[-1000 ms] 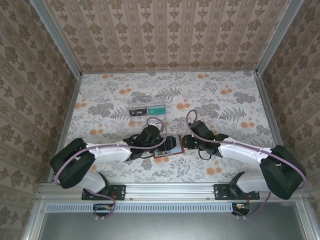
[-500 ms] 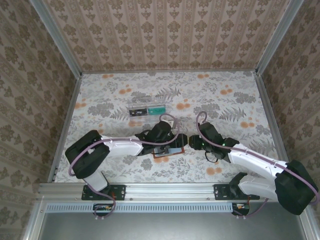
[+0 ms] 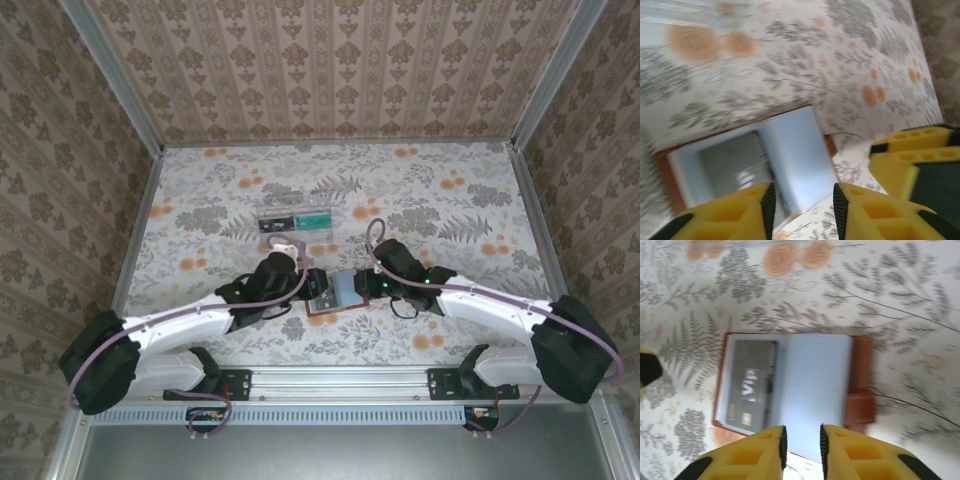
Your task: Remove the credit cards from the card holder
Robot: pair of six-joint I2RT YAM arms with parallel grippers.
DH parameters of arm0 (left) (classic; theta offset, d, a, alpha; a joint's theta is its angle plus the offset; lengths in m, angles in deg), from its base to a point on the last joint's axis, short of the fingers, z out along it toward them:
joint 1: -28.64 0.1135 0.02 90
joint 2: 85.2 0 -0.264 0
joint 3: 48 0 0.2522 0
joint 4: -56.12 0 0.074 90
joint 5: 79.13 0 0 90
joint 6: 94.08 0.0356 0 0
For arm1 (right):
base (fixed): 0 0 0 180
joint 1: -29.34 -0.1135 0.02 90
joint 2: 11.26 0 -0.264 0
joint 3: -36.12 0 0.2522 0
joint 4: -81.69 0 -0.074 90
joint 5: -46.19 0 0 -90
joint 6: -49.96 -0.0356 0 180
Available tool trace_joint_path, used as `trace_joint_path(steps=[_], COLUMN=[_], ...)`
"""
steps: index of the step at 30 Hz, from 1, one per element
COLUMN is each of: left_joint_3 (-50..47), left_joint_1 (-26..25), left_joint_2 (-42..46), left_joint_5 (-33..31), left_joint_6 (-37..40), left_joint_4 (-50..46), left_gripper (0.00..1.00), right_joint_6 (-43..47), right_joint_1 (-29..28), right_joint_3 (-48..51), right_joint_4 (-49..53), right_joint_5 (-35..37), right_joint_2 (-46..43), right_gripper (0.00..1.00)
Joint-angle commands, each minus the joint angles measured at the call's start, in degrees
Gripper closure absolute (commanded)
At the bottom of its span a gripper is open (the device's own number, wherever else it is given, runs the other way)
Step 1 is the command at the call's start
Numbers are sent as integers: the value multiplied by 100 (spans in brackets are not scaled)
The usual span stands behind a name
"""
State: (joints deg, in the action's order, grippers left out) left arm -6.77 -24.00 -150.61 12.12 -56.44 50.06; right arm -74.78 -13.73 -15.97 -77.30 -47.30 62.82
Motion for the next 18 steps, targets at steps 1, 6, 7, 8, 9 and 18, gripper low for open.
trace_joint_path(steps=[1, 6, 7, 8, 9, 18], left_joint_3=[-337, -473, -462, -449, -445, -321], left_joint_1=[106, 146, 147, 154, 154, 73], left_joint_2=[291, 107, -1, -106, -196, -839], left_joint_5=[-253, -128, -105, -74, -38, 0], left_joint_6=[-98, -184, -186, -189, -179, -133], left_joint_4=[-394, -67, -4, 90, 166, 271], left_gripper=[76, 100, 100, 100, 100, 100], right_joint_6=[-1, -185, -216, -242, -265, -428], right_joint_1=[-224, -307, -300, -302, -306, -246], right_joint_3=[-460, -873, -965, -1026, -1057, -1010], right_joint_4=[-157, -231, -191, -156, -148, -212], right_joint_5=[-332, -642, -668, -689, -689, -670], right_joint_2=[496, 1353, 1506, 1638, 1728, 2073], right_gripper=[76, 83, 84, 85, 86, 83])
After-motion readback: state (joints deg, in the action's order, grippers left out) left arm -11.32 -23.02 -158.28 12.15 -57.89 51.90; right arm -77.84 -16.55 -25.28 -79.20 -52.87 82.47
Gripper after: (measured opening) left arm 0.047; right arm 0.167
